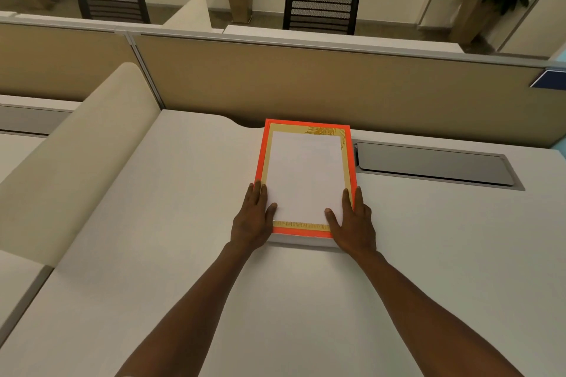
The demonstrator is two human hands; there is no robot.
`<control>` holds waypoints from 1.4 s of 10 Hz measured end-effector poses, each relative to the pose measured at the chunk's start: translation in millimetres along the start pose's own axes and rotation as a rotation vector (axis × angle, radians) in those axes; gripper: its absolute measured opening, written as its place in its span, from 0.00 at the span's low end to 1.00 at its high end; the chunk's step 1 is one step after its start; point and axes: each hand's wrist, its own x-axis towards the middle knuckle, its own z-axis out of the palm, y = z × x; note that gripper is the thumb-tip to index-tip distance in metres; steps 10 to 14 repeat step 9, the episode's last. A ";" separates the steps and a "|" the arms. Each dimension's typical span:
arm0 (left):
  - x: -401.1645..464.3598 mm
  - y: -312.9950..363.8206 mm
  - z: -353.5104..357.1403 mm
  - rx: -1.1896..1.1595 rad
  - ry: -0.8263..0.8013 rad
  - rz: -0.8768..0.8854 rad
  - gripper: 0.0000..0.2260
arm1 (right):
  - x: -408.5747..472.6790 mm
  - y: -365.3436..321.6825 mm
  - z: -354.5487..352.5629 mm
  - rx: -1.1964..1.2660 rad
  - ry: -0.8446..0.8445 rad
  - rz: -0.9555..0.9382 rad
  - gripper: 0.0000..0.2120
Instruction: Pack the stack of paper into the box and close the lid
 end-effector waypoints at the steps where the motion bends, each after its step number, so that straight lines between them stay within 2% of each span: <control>1: 0.6 -1.2 0.1 0.019 -0.009 0.009 0.30 | 1.3 0.0 0.2 -0.018 0.002 0.003 0.37; 3: -7.0 3.2 -5.2 -0.003 -0.009 0.044 0.36 | -7.4 1.9 -8.6 0.079 -0.045 -0.048 0.45; 4: -24.0 -9.1 -5.2 0.161 -0.025 0.250 0.48 | -26.1 21.0 -10.9 0.032 -0.043 -0.244 0.51; 5: -30.9 -17.4 -2.4 0.259 -0.066 0.319 0.49 | -33.5 29.8 -11.6 -0.045 -0.084 -0.313 0.48; 6: -32.6 -14.8 -2.8 0.299 -0.080 0.284 0.44 | -36.7 28.6 -13.0 -0.079 -0.121 -0.295 0.45; 7: -33.9 -9.7 -7.1 0.312 -0.118 0.267 0.44 | -37.0 26.6 -16.2 -0.097 -0.143 -0.284 0.45; 8: -35.9 0.4 -14.7 0.420 -0.176 0.253 0.46 | -38.2 25.6 -24.0 -0.223 -0.154 -0.273 0.47; 9: -37.4 14.3 -20.9 0.462 -0.176 0.260 0.50 | -39.9 19.6 -33.0 -0.253 -0.101 -0.229 0.50; 14: -37.4 14.3 -20.9 0.462 -0.176 0.260 0.50 | -39.9 19.6 -33.0 -0.253 -0.101 -0.229 0.50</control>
